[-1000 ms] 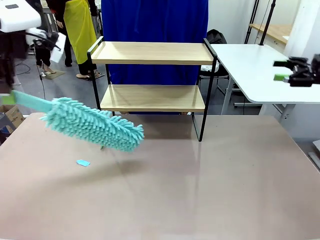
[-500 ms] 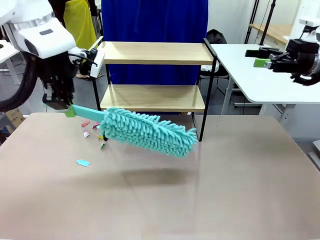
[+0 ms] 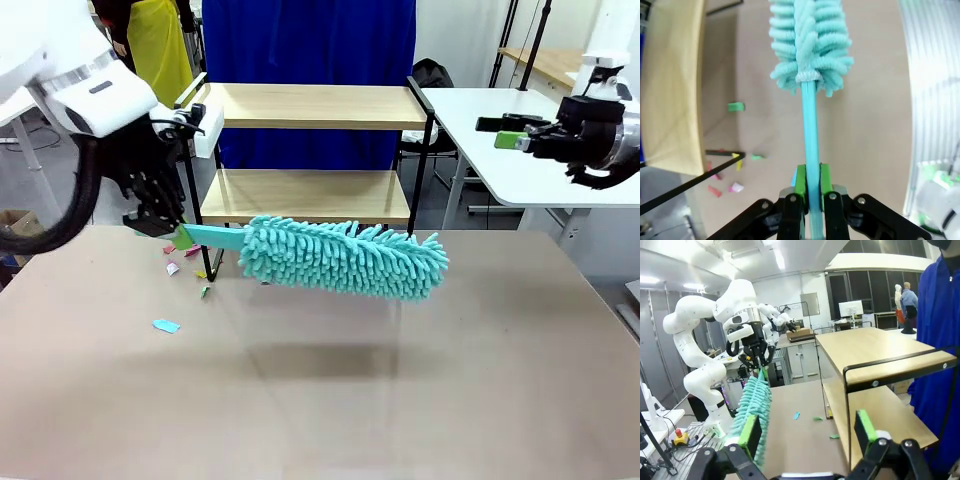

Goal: Clean the shelf.
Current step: Hand the Duster back to the human.

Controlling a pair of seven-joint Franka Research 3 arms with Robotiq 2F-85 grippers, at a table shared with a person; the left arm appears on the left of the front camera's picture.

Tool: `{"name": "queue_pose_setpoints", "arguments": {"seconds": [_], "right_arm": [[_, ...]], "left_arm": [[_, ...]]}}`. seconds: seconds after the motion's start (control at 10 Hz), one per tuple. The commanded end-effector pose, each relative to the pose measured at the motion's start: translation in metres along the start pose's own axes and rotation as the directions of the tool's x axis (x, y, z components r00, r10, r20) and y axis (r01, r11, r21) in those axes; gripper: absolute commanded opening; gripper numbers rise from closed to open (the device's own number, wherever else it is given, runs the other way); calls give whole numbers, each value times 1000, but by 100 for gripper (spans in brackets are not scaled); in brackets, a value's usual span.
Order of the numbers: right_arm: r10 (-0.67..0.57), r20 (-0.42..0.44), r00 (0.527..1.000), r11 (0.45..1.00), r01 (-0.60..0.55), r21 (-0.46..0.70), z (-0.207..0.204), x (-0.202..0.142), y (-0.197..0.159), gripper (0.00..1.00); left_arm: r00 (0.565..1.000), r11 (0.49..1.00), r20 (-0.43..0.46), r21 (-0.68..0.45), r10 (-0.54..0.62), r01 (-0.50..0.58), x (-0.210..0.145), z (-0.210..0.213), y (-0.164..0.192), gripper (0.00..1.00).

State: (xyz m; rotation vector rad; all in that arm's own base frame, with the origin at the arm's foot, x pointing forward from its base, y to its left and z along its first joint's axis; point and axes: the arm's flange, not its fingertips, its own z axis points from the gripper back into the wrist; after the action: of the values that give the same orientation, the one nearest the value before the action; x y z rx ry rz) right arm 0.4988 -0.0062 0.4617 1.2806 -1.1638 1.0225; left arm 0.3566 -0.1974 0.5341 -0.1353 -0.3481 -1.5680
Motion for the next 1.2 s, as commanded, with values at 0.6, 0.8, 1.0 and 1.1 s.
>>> {"name": "queue_pose_setpoints", "arguments": {"seconds": [0.6,0.8,1.0,1.1], "right_arm": [[-32,-8,999,999,32,22,-17,-18,10,100],[12,-32,999,1000,-13,-27,-24,-56,25,100],[63,-11,998,995,-64,-74,-26,-86,38,100],[65,-22,998,996,-67,-57,-26,-100,45,100]], "left_arm": [[1000,999,20,43,13,-14,2,-18,-1,13],[1000,999,20,43,13,-14,2,-18,-1,13],[1000,999,20,43,13,-14,2,-18,-1,13],[1000,999,20,43,13,-14,2,-18,-1,13]]}}
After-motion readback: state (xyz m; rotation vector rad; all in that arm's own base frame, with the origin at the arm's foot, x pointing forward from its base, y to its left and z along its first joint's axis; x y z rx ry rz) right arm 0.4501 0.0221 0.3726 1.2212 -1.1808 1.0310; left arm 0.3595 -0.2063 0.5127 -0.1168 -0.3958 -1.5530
